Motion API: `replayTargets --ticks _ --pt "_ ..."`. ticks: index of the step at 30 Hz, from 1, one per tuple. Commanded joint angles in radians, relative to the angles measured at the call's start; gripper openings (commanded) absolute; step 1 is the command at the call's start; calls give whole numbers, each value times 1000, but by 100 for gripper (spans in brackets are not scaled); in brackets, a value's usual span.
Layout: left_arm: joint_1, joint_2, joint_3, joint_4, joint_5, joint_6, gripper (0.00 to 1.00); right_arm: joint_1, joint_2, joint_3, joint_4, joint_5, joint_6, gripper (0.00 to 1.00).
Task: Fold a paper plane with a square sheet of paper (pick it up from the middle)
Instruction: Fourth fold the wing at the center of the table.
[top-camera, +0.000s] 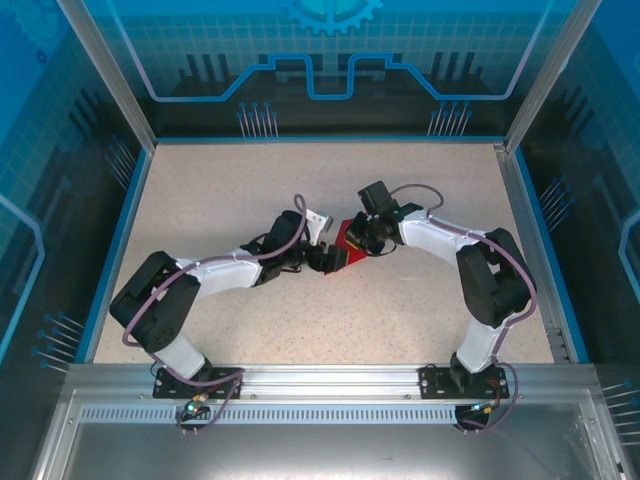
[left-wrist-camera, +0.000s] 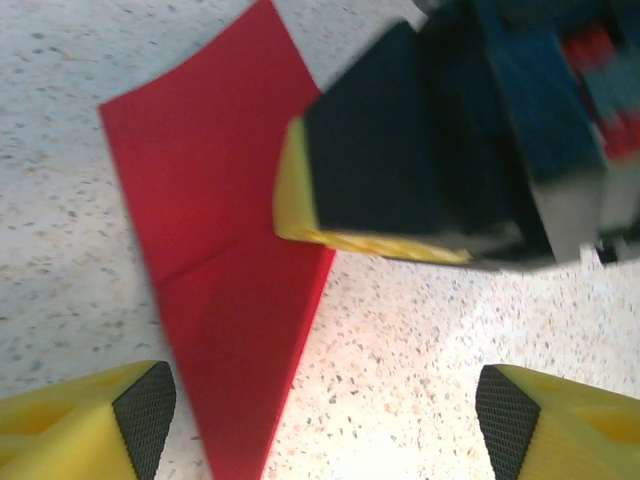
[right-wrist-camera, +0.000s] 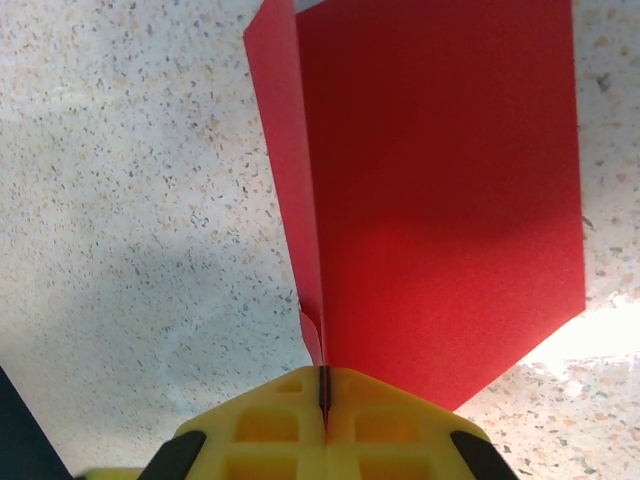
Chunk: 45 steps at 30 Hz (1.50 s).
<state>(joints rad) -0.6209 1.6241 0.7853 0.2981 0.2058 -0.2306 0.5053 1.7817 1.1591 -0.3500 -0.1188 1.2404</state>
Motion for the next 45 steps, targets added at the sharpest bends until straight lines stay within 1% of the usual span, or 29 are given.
replayTargets --ticks 1,3,4,8,14,22,24,35,43,44,45 --pt "0 33 -51 172 -35 123 79 -3 31 -1 -27 -39 77 0" --pt "1 63 -55 207 -33 135 70 -10 39 3 -40 -54 94 0" --pt "1 74 -63 230 -32 132 68 -12 41 5 -47 -60 100 0" --pt "0 107 -97 329 -6 144 63 -25 43 11 -68 -81 130 0" --pt "1 133 -132 395 -26 177 57 -34 31 29 -98 -84 165 0" --pt "1 178 -111 392 25 197 52 -33 40 85 -161 -78 165 0" --pt "1 187 -103 391 30 197 48 -32 47 95 -172 -79 165 0" --pt "0 221 -63 391 34 174 33 -22 81 132 -199 -99 162 0" --pt "0 235 -69 398 39 161 17 -29 89 142 -202 -115 141 0" --pt "0 236 -73 398 41 156 16 -32 88 143 -190 -126 119 3" --pt "0 237 -75 399 46 150 15 -39 88 145 -185 -133 100 11"
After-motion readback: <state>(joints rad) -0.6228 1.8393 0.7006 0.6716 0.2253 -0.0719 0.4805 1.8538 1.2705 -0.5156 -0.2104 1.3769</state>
